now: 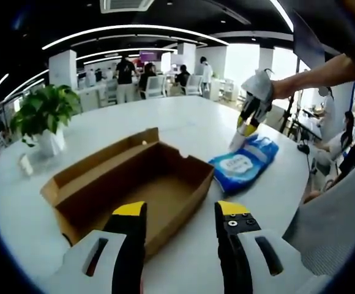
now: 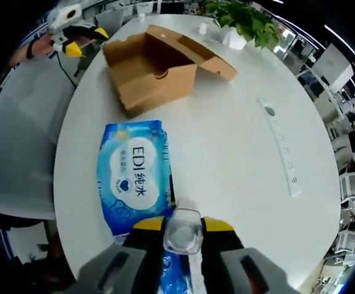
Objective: Operate the shoe box by opening the lid, removing the specified soft item, and placing it in the target area until the item is outside and the box remains undamaged.
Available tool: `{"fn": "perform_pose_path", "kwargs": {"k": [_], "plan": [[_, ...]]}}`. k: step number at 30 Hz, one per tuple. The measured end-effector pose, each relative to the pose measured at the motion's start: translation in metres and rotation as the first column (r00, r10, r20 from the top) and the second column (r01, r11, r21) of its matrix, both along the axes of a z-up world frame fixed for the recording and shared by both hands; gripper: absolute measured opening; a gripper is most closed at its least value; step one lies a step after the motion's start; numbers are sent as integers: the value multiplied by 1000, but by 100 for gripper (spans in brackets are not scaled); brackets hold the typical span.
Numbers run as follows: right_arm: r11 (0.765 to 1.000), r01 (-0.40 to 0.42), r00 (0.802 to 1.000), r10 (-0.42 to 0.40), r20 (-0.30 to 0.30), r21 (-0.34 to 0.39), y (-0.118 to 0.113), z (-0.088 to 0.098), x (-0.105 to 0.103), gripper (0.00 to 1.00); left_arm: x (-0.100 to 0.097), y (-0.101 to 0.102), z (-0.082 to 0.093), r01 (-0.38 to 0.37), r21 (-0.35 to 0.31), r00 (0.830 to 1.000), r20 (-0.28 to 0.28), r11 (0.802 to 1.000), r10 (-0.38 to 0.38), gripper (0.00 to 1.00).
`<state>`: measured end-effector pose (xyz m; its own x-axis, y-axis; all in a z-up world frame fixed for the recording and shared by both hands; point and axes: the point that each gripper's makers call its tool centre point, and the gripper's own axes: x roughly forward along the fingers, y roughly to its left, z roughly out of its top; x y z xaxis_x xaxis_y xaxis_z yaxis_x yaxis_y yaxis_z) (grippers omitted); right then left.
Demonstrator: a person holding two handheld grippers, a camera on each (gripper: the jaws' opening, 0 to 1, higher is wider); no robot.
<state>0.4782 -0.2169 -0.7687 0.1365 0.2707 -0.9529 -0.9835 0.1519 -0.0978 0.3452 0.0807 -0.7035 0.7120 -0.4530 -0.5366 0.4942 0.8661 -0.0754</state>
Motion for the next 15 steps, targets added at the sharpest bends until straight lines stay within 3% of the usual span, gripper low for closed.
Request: {"fn": "perform_pose_path", "kwargs": {"k": [15], "plan": [[992,-104,994,100,-52,-75,-2,-14,10,18,1,-1,-4,11,11,1000,-6,1000,-11,45]]}}
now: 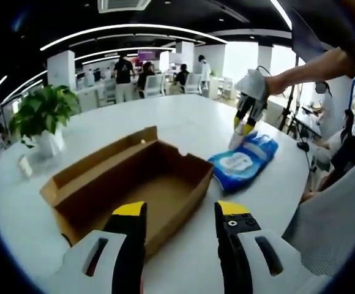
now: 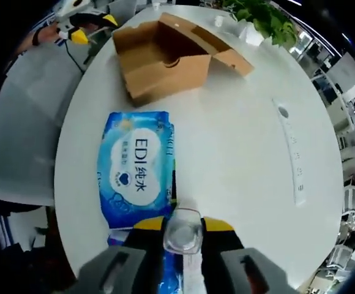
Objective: Operate the shoe box by opening the lid, removing the specified soft item, and placing it in the target area until the item is outside and the box remains undamaged.
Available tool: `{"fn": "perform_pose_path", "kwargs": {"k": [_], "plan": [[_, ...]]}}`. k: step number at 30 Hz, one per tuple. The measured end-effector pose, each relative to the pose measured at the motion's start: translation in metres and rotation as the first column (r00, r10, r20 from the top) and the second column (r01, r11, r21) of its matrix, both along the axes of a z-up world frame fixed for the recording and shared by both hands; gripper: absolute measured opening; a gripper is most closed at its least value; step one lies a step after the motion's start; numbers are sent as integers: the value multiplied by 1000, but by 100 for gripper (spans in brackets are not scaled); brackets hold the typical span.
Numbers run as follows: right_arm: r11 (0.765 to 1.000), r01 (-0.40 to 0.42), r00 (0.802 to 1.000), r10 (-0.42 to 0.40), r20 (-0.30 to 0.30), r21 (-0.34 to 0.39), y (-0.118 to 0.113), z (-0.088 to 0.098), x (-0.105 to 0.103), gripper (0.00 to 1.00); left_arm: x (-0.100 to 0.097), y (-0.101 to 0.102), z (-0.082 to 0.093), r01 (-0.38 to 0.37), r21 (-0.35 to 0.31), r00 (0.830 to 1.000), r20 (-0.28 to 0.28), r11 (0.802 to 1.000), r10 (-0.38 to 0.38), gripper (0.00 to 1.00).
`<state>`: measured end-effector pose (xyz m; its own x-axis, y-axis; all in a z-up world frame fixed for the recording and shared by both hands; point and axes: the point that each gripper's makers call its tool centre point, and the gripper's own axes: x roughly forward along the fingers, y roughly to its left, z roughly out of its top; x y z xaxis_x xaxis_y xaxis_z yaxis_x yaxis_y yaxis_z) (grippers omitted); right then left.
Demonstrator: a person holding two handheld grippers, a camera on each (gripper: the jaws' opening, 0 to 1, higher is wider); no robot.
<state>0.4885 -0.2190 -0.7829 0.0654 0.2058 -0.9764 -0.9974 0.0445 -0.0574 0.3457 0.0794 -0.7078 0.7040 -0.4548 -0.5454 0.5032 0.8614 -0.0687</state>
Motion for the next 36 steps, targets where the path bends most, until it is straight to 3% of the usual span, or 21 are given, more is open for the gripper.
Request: {"fn": "perform_pose_path", "kwargs": {"k": [10,36], "plan": [[998,-58,997,56,-45,-24,4,-1,7,18,0,-2,1,2,2,1000,0,1000,-2,45],[995,-95,995,93,-34,-44,-2,-1,14,20,0,0,-1,-1,5,1000,-3,1000,1,45]]}}
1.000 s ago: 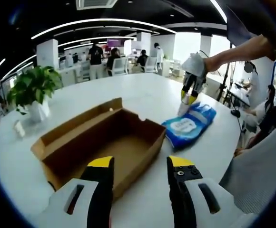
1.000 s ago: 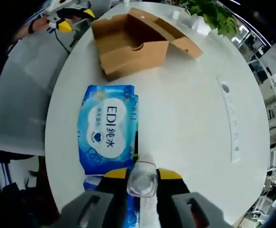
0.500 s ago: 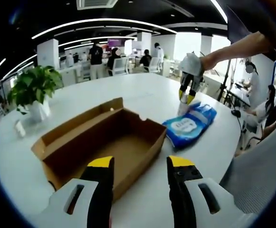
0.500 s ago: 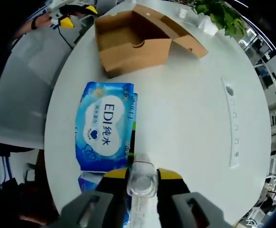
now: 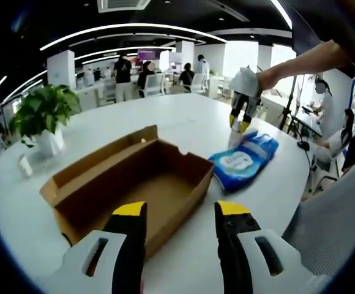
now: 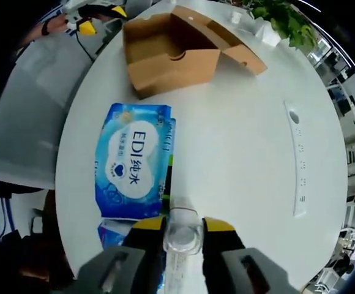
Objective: Operate the shoe box by opening the lid, removing the specified soft item, and placing it in the target area until the item is outside and the box remains undamaged.
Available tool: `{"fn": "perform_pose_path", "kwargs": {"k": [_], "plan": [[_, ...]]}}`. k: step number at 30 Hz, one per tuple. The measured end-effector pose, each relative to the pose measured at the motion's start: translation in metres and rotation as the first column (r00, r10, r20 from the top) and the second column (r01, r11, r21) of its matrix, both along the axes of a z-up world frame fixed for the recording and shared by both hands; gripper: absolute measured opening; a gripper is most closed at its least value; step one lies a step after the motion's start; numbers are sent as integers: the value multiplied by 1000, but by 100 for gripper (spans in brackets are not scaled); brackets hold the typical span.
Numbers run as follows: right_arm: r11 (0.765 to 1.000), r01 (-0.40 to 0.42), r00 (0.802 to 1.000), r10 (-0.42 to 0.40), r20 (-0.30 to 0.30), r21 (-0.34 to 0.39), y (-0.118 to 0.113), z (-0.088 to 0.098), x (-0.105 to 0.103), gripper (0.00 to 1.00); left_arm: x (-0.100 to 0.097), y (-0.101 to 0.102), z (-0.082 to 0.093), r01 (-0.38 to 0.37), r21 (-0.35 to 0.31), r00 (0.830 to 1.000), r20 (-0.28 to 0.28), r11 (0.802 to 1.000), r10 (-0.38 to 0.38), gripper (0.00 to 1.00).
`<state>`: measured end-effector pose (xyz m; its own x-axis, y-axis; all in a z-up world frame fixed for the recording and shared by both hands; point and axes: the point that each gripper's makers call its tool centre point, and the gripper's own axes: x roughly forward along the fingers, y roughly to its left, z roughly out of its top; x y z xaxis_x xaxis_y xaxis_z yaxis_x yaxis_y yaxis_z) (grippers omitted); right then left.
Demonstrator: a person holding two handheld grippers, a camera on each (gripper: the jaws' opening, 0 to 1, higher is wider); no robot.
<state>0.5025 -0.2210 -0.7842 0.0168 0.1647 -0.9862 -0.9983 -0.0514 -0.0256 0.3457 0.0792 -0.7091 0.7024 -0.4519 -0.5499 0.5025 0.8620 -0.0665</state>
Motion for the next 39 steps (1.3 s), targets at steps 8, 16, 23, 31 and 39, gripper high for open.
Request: {"fn": "perform_pose_path", "kwargs": {"k": [8,16,23,31,39], "plan": [[1000,-6,1000,6,-1,-4,-1,-2,0,23,0,0,-1,2,2,1000,-4,1000,-2,45],[1000,13,1000,-13,14,2,-4,1,5,29,0,0,-1,4,2,1000,-4,1000,-4,45],[998,60,998,-61,18,35,-5,11,8,35,0,0,0,-4,-9,1000,-6,1000,4,45],[994,97,995,-98,26,59,-13,24,6,37,-2,1,2,-12,-18,1000,-7,1000,12,45],[985,142,986,-150,75,101,-13,44,9,38,1,4,2,-12,-33,1000,-7,999,12,45]]}}
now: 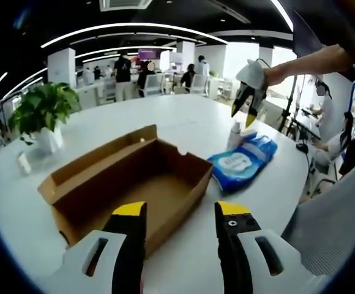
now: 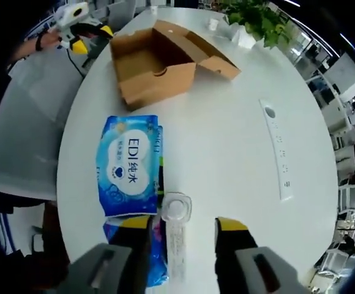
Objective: Operate the shoe box by opening the lid, removing the specified soft item, and placing it in the target area until the item is outside and the box remains undamaged.
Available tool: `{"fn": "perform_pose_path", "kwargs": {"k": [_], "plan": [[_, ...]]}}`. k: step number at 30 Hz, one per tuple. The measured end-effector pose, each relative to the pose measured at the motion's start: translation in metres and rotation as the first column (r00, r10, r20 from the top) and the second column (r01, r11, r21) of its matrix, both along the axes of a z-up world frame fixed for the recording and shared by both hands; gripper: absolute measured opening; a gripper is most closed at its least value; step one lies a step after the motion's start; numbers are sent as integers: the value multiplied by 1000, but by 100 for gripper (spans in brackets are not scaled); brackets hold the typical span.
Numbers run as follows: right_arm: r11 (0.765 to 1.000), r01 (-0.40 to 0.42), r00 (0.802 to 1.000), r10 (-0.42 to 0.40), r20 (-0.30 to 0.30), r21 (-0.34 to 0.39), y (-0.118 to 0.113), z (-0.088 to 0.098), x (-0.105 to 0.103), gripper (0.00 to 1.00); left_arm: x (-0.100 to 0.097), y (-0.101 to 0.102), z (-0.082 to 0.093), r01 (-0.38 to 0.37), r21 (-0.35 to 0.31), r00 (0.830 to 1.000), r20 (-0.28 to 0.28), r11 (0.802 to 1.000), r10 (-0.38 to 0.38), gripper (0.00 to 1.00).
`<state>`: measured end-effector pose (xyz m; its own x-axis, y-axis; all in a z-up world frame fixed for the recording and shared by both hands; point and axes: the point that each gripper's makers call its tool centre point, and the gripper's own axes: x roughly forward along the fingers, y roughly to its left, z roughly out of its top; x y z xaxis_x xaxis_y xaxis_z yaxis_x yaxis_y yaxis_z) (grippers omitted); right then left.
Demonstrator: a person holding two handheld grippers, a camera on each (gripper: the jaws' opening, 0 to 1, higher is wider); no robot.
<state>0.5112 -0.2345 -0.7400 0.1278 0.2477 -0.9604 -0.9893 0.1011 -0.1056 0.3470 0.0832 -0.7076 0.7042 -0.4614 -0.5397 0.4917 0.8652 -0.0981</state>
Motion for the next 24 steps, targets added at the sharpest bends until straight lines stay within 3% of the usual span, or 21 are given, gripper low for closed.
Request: {"fn": "perform_pose_path", "kwargs": {"k": [5,8,16,24], "plan": [[996,77,995,-80,56,46,-2,13,7,38,4,4,2,-22,-37,1000,4,999,22,45],[993,91,994,-96,56,74,0,19,-1,38,3,0,2,-20,-69,1000,-7,997,19,46],[985,129,988,-137,70,112,-4,23,-14,38,0,-9,1,11,-71,1000,-7,997,-12,46],[949,236,966,-253,59,212,0,34,-26,39,-2,-15,1,38,-72,999,-8,997,-39,46]]}}
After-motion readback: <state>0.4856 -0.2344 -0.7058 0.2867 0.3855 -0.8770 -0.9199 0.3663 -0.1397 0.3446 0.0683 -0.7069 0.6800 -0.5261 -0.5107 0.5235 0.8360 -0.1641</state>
